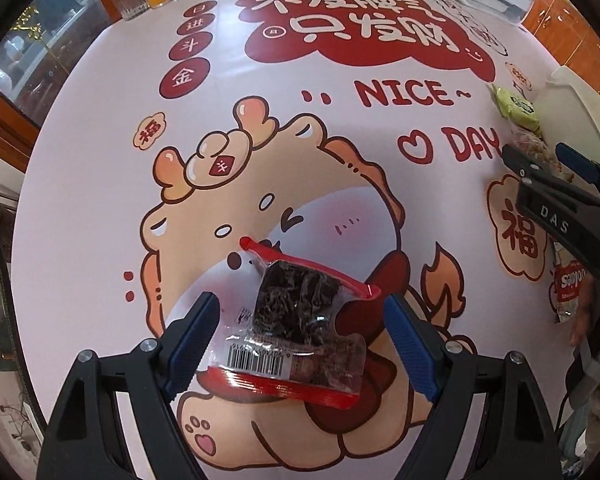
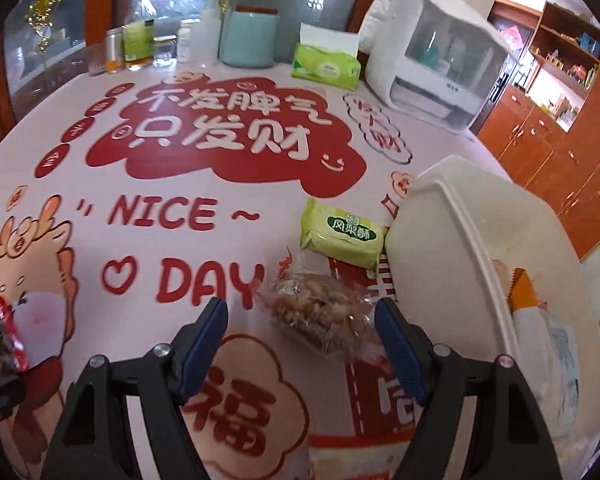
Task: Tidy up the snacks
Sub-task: 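Grasp the red-edged jerky bag with the left gripper while the right grasps the nut bag, then carry both bags over the white tray and open both grippers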
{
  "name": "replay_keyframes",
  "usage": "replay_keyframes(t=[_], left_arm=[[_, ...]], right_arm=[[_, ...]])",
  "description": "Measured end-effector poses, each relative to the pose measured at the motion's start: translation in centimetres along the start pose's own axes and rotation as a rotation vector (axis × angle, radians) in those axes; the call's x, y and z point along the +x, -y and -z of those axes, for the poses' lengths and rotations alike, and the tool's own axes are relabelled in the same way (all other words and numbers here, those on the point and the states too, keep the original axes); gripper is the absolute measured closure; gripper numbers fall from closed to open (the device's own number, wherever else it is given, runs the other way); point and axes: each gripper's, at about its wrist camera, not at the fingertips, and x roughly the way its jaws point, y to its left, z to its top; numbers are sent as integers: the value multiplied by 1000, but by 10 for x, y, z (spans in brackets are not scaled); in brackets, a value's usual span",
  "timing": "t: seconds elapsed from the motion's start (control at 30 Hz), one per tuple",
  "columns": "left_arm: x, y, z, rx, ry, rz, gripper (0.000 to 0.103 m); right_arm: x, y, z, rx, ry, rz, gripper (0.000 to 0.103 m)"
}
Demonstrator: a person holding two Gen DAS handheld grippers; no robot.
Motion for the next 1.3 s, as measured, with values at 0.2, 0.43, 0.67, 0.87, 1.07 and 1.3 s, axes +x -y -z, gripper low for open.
replay_keyframes(t=[0.2, 0.43, 0.67, 0.87, 1.07, 1.3], left_arm=[[9, 0, -6, -12, -6, 3, 24], [8, 4, -9, 11, 22, -1, 52], [-4, 2, 1, -6, 40, 8, 62], [-23, 13, 3, 17, 83, -1, 63], [-52, 37, 1, 48, 145, 12, 63], [-109, 93, -14, 131, 256, 114, 63]], right_arm=[[21, 8, -7, 41, -63, -78, 27], [21, 7, -9, 68, -88, -155, 53], [10, 7, -2, 62, -107, -208, 53], [-24, 7, 8, 55, -63, -264, 53], [-65, 23, 16, 81, 6, -313, 53], [-122, 66, 25, 145, 119, -342, 53]])
